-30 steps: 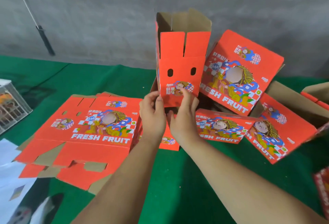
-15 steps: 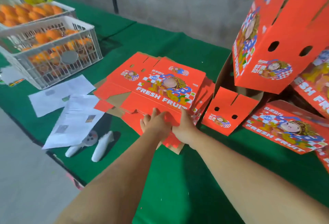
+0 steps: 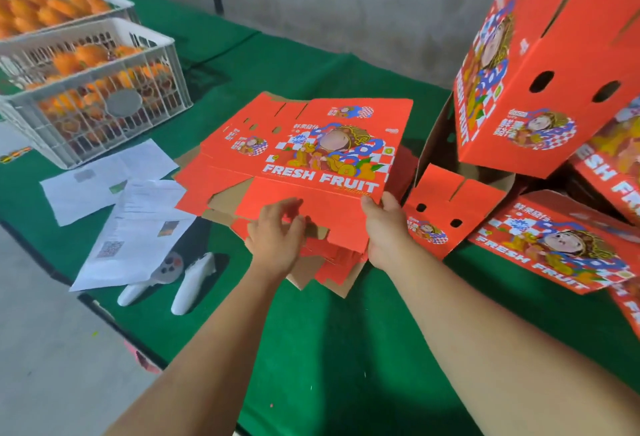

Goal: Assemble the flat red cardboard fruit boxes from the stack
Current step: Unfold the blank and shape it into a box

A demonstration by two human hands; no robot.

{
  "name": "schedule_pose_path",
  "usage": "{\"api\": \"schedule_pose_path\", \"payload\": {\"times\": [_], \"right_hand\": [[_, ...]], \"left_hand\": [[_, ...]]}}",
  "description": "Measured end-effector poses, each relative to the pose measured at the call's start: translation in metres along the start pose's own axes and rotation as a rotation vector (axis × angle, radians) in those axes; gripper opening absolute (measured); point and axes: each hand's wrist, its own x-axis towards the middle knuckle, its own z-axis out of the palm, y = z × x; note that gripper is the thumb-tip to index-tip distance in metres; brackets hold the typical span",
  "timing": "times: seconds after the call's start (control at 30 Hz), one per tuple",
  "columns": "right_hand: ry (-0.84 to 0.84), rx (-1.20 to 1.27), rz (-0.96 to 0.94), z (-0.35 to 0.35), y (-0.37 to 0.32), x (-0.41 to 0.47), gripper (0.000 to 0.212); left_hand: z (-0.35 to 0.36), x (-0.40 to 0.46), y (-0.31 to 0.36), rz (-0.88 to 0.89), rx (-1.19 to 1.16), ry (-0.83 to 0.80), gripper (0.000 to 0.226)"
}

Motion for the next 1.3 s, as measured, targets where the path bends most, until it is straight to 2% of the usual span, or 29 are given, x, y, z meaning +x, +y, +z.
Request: {"api": "schedule_pose_path", "payload": {"times": [0.13,0.2,0.33,0.4,0.47,0.53,0.63,0.73,0.83,0.9,0.97,1.03,1.1,1.17,1.23,1.3], "right_hand": [[-0.115,0.047,-0.088,-0.047,-0.014,-0.023,0.014],[-0.164,0.035,-0.141,-0.081,-0.008,-0.041,0.017],[-0.215,0.084,-0.142,-0.159,0.019,-0.082,0.026],[-0.159,0.063,-0.138,-0.205,0.040,-0.103,0.032],[-0.080,0.058,-0.123,-0.253,0.067,-0.126,0.030],[0.005,0.033,-0.103,-0.295,0.090,-0.149,0.028],[0.241,-0.142,-0.170,-0.334,0.114,-0.174,0.028],[0.475,-0.145,-0.233,-0.351,0.122,-0.190,0.021],[0.666,-0.084,-0.206,-0.371,0.130,-0.206,0.015],[0.756,-0.133,-0.154,-0.390,0.138,-0.219,0.018],[0.775,-0.172,-0.093,-0.402,0.143,-0.229,0.020],[0.739,-0.189,-0.033,-0.403,0.145,-0.233,0.018],[0.695,-0.198,-0.017,-0.402,0.147,-0.233,0.025],[0.727,-0.127,-0.017,-0.409,0.143,-0.238,0.039],[0.726,-0.076,-0.060,-0.423,0.132,-0.253,0.055],[0.613,0.006,-0.164,-0.439,0.120,-0.264,0.067]], "left_hand": [[-0.027,0.012,-0.006,-0.210,-0.004,0.306,0.076],[-0.041,0.017,-0.015,-0.243,-0.141,0.374,0.078],[-0.047,0.009,-0.016,-0.258,-0.552,0.217,0.084],[-0.046,0.001,-0.010,-0.224,-0.655,0.123,0.065],[-0.034,-0.013,-0.001,-0.224,-0.861,-0.022,0.031],[-0.012,-0.037,0.008,-0.248,-1.017,-0.206,0.024],[0.027,-0.080,0.021,-0.090,-0.935,-0.405,0.036],[0.065,-0.114,0.038,0.077,-0.860,-0.578,0.041],[0.091,-0.138,0.053,0.157,-0.730,-0.670,0.056],[0.108,-0.151,0.066,0.155,-0.631,-0.719,0.069],[0.125,-0.166,0.079,0.151,-0.572,-0.824,0.075],[0.140,-0.184,0.096,0.188,-0.503,-0.965,0.061],[0.152,-0.198,0.108,0.149,-0.554,-1.054,0.051],[0.156,-0.205,0.117,0.083,-0.602,-1.006,0.056],[0.154,-0.203,0.119,0.009,-0.557,-0.886,0.056],[0.147,-0.197,0.120,-0.025,-0.460,-0.870,0.046]]}}
